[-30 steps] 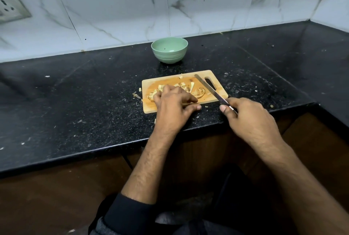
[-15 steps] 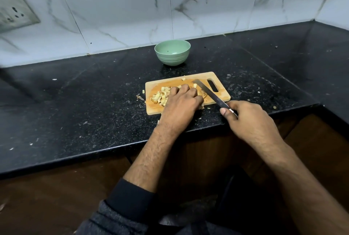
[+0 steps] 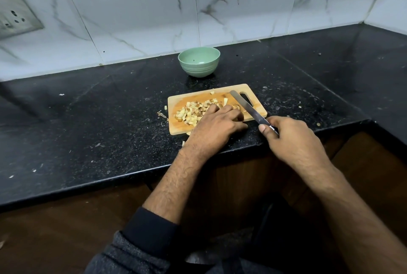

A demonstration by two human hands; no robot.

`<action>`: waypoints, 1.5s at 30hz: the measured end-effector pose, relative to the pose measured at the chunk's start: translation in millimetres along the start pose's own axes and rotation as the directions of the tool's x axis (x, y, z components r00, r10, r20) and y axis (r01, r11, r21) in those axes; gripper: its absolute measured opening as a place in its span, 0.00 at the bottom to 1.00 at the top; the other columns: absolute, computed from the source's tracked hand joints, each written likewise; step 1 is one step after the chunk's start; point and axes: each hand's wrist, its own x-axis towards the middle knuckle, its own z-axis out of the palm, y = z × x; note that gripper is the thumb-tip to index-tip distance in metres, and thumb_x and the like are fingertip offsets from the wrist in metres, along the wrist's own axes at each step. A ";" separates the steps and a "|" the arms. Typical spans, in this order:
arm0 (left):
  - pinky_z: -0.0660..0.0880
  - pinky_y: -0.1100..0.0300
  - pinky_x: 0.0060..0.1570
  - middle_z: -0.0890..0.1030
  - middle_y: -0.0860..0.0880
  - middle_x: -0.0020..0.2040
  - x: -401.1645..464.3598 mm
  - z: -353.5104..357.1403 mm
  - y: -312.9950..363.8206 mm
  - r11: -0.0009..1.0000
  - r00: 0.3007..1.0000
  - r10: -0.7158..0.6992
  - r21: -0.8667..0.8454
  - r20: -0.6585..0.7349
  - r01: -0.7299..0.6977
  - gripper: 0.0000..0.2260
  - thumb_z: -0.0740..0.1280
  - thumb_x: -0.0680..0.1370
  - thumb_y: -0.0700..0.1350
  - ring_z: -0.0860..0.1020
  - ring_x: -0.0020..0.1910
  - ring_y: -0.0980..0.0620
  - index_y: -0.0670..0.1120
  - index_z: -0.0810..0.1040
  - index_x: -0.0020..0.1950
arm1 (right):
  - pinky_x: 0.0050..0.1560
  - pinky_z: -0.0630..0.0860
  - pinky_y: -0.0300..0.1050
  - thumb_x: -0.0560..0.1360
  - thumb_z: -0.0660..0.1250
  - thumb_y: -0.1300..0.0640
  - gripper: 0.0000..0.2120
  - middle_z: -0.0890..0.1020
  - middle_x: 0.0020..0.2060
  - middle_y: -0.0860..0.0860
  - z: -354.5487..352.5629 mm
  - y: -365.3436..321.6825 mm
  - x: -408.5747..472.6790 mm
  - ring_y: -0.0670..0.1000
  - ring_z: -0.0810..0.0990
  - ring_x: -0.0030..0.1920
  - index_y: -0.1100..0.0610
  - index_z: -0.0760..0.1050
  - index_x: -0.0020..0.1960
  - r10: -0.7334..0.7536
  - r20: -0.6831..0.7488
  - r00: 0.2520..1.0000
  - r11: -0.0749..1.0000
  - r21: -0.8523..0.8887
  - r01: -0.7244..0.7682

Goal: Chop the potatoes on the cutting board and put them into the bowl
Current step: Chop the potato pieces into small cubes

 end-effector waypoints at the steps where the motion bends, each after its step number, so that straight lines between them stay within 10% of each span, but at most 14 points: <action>1: 0.60 0.52 0.52 0.77 0.53 0.63 0.3 -1.0 0.4 1.000 1.000 0.004 0.001 0.002 -0.004 0.16 0.65 0.81 0.46 0.71 0.62 0.51 0.57 0.77 0.69 | 0.43 0.70 0.47 0.83 0.60 0.42 0.14 0.76 0.40 0.46 -0.1 0.3 0.5 0.52 0.74 0.44 0.46 0.78 0.63 -0.001 0.000 1.000 1.000 -0.001 0.001; 21: 0.76 0.56 0.58 0.79 0.49 0.53 10.4 -23.0 -6.9 0.973 0.973 -0.073 -0.200 0.217 0.118 0.09 0.69 0.80 0.44 0.76 0.55 0.52 0.45 0.80 0.59 | 0.46 0.70 0.48 0.83 0.60 0.42 0.17 0.75 0.43 0.47 0.2 0.0 1.2 0.52 0.74 0.46 0.47 0.77 0.66 -0.026 0.010 1.000 1.000 0.014 0.026; 29: 0.73 0.51 0.52 0.82 0.51 0.49 -5.2 -25.7 -39.2 0.918 0.941 -0.316 -0.289 -0.120 0.271 0.06 0.73 0.76 0.44 0.79 0.51 0.49 0.48 0.85 0.52 | 0.41 0.70 0.47 0.82 0.62 0.43 0.14 0.74 0.36 0.44 5.5 -0.5 16.0 0.52 0.75 0.41 0.49 0.78 0.60 -0.042 -0.054 0.998 0.997 0.058 0.045; 39: 0.66 0.51 0.52 0.83 0.54 0.50 -10.5 -7.2 -29.6 0.885 0.862 -0.465 -0.136 -0.204 0.445 0.12 0.64 0.79 0.40 0.75 0.53 0.48 0.53 0.82 0.58 | 0.42 0.72 0.48 0.81 0.65 0.45 0.11 0.75 0.37 0.45 16.7 -14.5 45.5 0.53 0.77 0.42 0.50 0.77 0.58 -0.039 -0.054 0.998 0.994 0.101 0.044; 45: 0.68 0.50 0.57 0.80 0.51 0.54 14.3 -4.3 -34.5 0.802 0.798 -0.591 -0.202 -0.121 0.563 0.12 0.67 0.80 0.55 0.73 0.58 0.48 0.52 0.83 0.59 | 0.49 0.77 0.50 0.83 0.60 0.45 0.15 0.78 0.44 0.49 16.9 -13.2 51.3 0.53 0.77 0.47 0.51 0.76 0.64 -0.031 0.033 0.999 0.997 0.068 0.029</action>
